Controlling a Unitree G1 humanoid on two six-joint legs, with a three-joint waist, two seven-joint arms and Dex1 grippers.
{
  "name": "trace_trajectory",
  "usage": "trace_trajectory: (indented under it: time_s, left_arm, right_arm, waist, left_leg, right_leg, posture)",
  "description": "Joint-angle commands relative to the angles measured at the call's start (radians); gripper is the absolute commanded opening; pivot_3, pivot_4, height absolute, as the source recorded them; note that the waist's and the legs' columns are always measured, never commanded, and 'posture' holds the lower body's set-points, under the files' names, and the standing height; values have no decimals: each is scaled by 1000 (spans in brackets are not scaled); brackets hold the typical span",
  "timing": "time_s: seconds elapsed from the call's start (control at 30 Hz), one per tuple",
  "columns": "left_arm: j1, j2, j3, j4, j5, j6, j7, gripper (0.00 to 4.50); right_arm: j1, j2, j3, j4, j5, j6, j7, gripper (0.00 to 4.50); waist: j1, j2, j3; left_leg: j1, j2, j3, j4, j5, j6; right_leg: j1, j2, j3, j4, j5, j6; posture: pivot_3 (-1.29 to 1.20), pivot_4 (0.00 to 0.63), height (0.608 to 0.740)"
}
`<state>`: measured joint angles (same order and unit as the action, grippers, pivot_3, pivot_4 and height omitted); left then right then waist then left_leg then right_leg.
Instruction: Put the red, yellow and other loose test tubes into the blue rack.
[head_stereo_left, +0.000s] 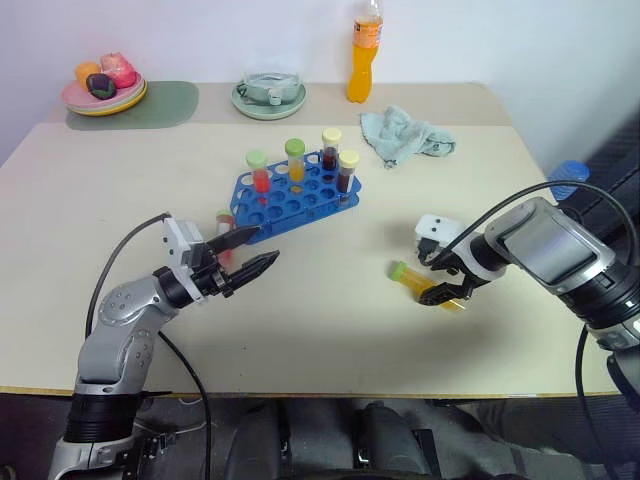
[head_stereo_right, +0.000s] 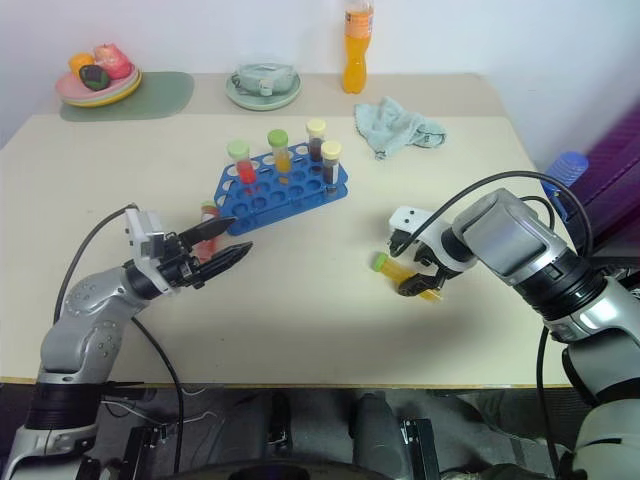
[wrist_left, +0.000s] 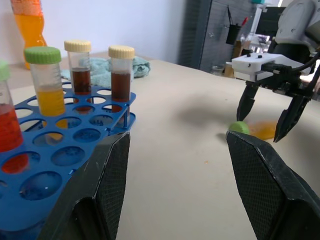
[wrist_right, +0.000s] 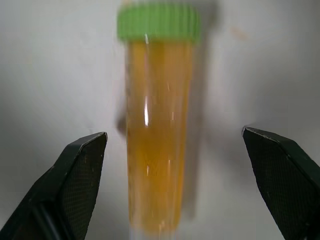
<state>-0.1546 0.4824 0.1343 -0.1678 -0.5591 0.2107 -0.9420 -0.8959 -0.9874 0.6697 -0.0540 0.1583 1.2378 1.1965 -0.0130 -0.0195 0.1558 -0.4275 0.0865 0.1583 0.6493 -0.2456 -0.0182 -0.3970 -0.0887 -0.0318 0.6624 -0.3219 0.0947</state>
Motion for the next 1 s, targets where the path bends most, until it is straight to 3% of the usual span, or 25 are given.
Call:
trace_trajectory:
  time_s: [0.03, 0.53, 1.0]
  left_arm:
    - [6, -4, -1, -22, -15, -7, -8, 3135]
    - [7, -6, -3, -32, -19, 8, -16, 3135]
    - [19, -21, -13, -22, -13, 5, -19, 3135]
  right_arm:
    - [-27, -33, 44, -11, -1, 59, 29, 4415]
    - [-124, 38, 94, 25, 68, 202, 25, 4415]
    - [-181, 102, 130, 62, 86, 222, -22, 4415]
  waist:
    - [0, 0, 0]
    - [-3, 0, 0]
    - [-12, 0, 0]
  left_leg:
    - [0, 0, 0, 0, 0, 0]
    - [0, 0, 0, 0, 0, 0]
    - [1, 1, 0, 0, 0, -1]
  right_leg:
    - [0, 0, 0, 0, 0, 0]
    - [0, 0, 0, 0, 0, 0]
    - [0, 1, 0, 1, 0, 0]
  posture:
    - [0, 150, 740]
    - [0, 150, 740]
    - [0, 150, 740]
